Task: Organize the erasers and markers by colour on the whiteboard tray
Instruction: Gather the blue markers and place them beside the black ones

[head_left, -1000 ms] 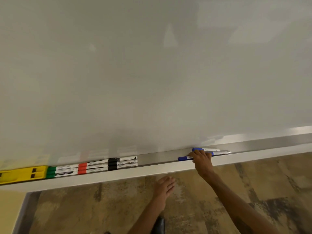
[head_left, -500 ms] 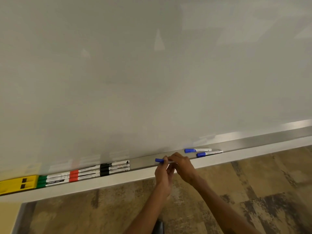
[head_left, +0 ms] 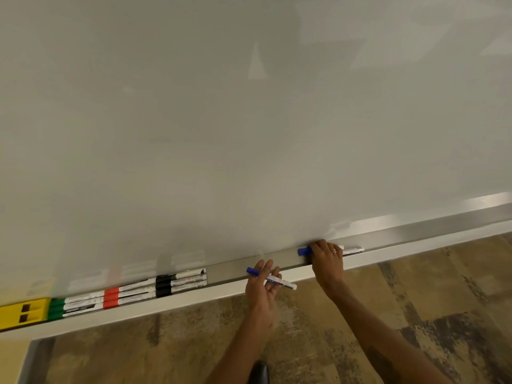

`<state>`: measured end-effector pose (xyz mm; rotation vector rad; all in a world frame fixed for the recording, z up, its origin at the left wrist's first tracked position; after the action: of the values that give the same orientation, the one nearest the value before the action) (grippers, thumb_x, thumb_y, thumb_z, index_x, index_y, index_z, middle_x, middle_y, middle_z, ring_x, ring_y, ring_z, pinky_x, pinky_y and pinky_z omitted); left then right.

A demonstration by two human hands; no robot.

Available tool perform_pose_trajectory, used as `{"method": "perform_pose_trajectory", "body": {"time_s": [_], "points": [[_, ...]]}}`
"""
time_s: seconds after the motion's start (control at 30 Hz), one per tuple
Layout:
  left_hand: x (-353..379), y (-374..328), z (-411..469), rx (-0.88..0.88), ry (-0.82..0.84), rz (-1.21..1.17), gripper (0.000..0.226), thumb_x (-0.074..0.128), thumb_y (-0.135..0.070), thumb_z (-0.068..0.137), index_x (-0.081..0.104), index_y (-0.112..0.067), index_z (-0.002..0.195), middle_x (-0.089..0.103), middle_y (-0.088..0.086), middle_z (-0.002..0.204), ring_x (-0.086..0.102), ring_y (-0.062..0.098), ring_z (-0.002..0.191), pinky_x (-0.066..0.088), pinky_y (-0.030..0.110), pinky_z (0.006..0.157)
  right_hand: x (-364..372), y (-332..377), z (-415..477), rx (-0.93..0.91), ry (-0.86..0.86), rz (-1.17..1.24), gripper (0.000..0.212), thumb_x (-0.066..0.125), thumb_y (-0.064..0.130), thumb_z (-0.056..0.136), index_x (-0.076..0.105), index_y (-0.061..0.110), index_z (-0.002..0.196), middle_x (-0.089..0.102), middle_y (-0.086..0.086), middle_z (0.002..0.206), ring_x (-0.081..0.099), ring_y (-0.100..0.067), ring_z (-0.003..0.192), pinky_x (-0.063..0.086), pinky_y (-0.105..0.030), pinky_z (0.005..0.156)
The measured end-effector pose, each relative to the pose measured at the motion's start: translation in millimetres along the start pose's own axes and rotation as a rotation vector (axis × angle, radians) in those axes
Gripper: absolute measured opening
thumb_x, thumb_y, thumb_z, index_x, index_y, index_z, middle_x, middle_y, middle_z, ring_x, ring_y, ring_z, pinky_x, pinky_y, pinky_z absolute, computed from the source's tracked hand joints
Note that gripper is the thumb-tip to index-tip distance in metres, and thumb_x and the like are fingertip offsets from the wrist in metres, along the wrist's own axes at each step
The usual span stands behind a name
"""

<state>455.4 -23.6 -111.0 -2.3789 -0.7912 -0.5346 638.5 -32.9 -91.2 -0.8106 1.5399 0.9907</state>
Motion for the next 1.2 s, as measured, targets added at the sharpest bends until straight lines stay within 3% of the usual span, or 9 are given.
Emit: {"method": "perform_pose_trajectory", "body": {"time_s": [0.27, 0.37, 0.47, 0.63, 0.7, 0.8, 0.9, 1.03, 1.2], "points": [[8, -2, 4, 0.062, 0.046, 0.052, 0.04, 0.059, -0.007, 0.093, 0.055, -0.004, 0.133, 0.064, 0.016, 0.13, 0.061, 0.037, 0.12, 0.046, 0.05, 0.106, 2, 29, -14, -0.211, -0.125, 0.175, 0.04, 0.073, 0.001, 0.08, 0.066, 0.014, 0.117, 0.07, -0.006, 0.117, 0.065, -0.024, 0.111, 0.04, -0.05, 0.109], [13, -1, -1, 0.106, 0.078, 0.113, 0.039, 0.058, -0.011, 0.094, 0.056, -0.005, 0.132, 0.063, 0.019, 0.13, 0.061, 0.036, 0.119, 0.05, 0.044, 0.099, -2, 54, -23, -0.305, -0.139, 0.312, 0.037, 0.074, 0.009, 0.082, 0.061, 0.018, 0.116, 0.073, -0.001, 0.109, 0.068, -0.018, 0.101, 0.042, -0.042, 0.103], [18, -5, -4, 0.153, 0.148, 0.148, 0.039, 0.056, -0.012, 0.096, 0.054, -0.005, 0.134, 0.061, 0.023, 0.129, 0.063, 0.03, 0.112, 0.053, 0.038, 0.095, -2, 70, -28, -0.403, -0.075, 0.412, 0.033, 0.067, 0.017, 0.089, 0.06, 0.019, 0.122, 0.071, -0.001, 0.115, 0.066, -0.017, 0.104, 0.048, -0.036, 0.096], [12, -9, -5, 0.149, 0.146, 0.13, 0.038, 0.057, -0.014, 0.095, 0.056, -0.004, 0.132, 0.063, 0.02, 0.13, 0.063, 0.031, 0.115, 0.054, 0.038, 0.095, 2, 65, -35, -0.377, 0.08, 0.533, 0.036, 0.048, 0.012, 0.1, 0.055, 0.021, 0.135, 0.061, -0.001, 0.135, 0.054, -0.014, 0.124, 0.043, -0.028, 0.107], [9, -10, -6, 0.113, 0.119, 0.061, 0.041, 0.054, -0.013, 0.096, 0.051, -0.001, 0.136, 0.061, 0.019, 0.133, 0.063, 0.031, 0.115, 0.053, 0.04, 0.094, -4, 47, -34, -0.383, -0.039, 0.485, 0.034, 0.053, 0.009, 0.097, 0.058, 0.015, 0.13, 0.064, -0.009, 0.13, 0.06, -0.022, 0.119, 0.045, -0.031, 0.105], [5, -10, -4, 0.082, 0.092, 0.02, 0.041, 0.05, -0.011, 0.099, 0.048, 0.0, 0.138, 0.059, 0.016, 0.136, 0.058, 0.035, 0.123, 0.056, 0.041, 0.091, -9, -1, -26, -0.106, -0.166, 0.371, 0.043, 0.052, -0.008, 0.09, 0.058, 0.007, 0.13, 0.062, -0.018, 0.131, 0.057, -0.033, 0.123, 0.045, -0.048, 0.108], [1, -8, -4, 0.054, 0.078, 0.026, 0.037, 0.049, -0.011, 0.099, 0.05, -0.001, 0.135, 0.059, 0.017, 0.135, 0.059, 0.036, 0.121, 0.052, 0.045, 0.096, -8, -42, -18, 0.081, -0.093, 0.207, 0.057, 0.047, -0.019, 0.081, 0.054, 0.007, 0.132, 0.052, -0.016, 0.141, 0.044, -0.032, 0.135, 0.031, -0.052, 0.115], [-3, -3, -5, 0.034, 0.073, 0.022, 0.036, 0.051, -0.011, 0.098, 0.051, -0.003, 0.133, 0.063, 0.016, 0.131, 0.064, 0.033, 0.113, 0.053, 0.045, 0.092, -5, -66, -9, 0.047, 0.038, 0.023, 0.047, 0.052, -0.008, 0.09, 0.058, 0.017, 0.129, 0.055, -0.006, 0.138, 0.044, -0.024, 0.134, 0.019, -0.051, 0.118], [-8, -1, -6, 0.015, 0.079, 0.004, 0.034, 0.055, -0.012, 0.097, 0.055, -0.006, 0.13, 0.068, 0.013, 0.124, 0.069, 0.032, 0.107, 0.062, 0.04, 0.081, -9, -62, -6, -0.107, 0.091, -0.086, 0.04, 0.057, 0.002, 0.094, 0.062, 0.024, 0.127, 0.064, 0.002, 0.124, 0.056, -0.019, 0.121, 0.021, -0.045, 0.117]]}}
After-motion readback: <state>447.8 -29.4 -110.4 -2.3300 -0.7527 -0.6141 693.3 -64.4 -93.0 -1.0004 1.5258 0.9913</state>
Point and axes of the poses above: each hand's wrist, its own z-axis towards the middle knuckle, its own x-axis out of the palm, y = z × x, the point moved 2 cm from there along z, towards the middle knuckle
